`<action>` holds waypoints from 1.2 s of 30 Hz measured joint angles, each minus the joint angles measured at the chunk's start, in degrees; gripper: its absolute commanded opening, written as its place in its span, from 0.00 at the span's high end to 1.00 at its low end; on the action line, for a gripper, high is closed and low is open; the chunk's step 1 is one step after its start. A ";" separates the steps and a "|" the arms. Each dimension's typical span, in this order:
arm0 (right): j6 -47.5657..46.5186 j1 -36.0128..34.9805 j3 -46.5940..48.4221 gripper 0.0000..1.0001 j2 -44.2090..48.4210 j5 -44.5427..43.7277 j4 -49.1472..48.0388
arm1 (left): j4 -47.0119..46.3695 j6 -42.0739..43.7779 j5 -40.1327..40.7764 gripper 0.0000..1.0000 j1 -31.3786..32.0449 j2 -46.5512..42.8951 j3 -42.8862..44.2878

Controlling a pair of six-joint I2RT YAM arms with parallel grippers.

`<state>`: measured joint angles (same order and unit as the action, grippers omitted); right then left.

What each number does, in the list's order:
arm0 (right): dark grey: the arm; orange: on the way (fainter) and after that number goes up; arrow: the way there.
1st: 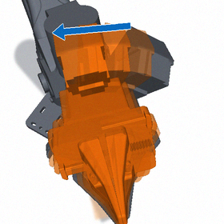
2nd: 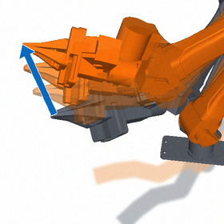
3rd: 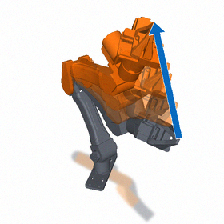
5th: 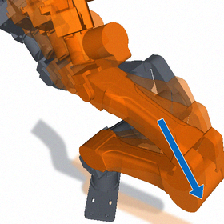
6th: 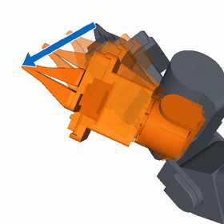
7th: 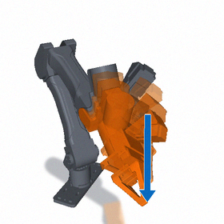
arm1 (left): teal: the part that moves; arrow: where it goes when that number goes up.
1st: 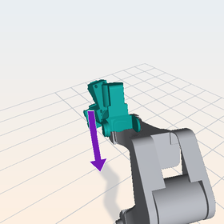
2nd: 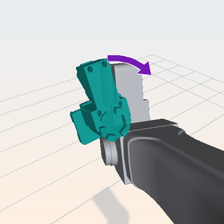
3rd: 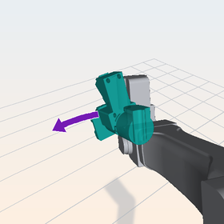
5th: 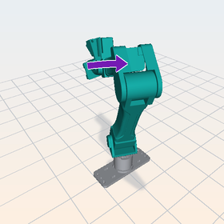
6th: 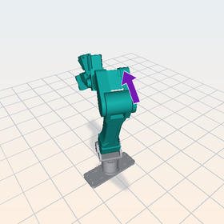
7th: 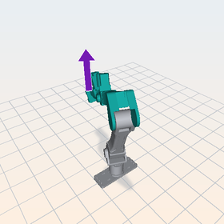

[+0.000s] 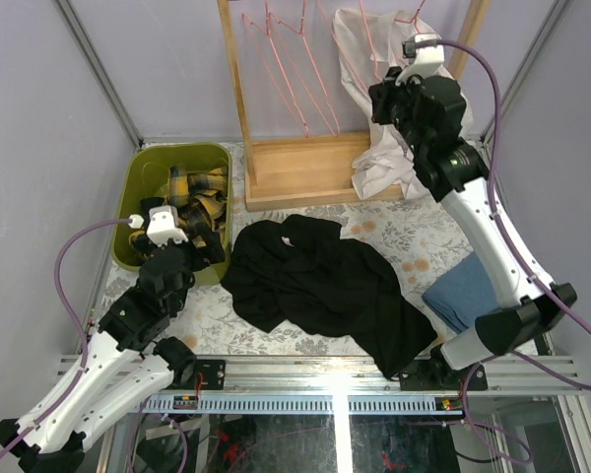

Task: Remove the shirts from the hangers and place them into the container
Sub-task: Place the hanger at the clothesline, then pick up the shirt from the center of the board.

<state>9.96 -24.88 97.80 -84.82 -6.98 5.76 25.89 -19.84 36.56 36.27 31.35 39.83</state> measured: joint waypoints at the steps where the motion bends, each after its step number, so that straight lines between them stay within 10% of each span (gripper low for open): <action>1: -0.42 0.00 2.69 1.00 -1.68 0.11 1.68 | 0.04 0.02 0.00 0.00 0.00 0.15 0.02; 8: -1.60 -0.11 3.37 0.89 -6.03 1.05 9.66 | 0.59 0.07 -0.09 0.00 0.00 0.72 0.31; 17: -2.27 -0.15 -1.36 0.41 -4.33 1.05 8.61 | 0.85 0.22 -0.17 0.00 0.00 1.70 0.44; 36: 6.80 -0.24 -42.14 0.32 27.26 -6.36 -6.73 | 0.57 -0.09 -0.83 0.00 0.00 2.84 0.55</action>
<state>16.75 -25.12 55.66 -57.56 -13.34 -0.97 26.46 -19.92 35.73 36.27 34.20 40.38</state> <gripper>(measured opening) 0.674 0.996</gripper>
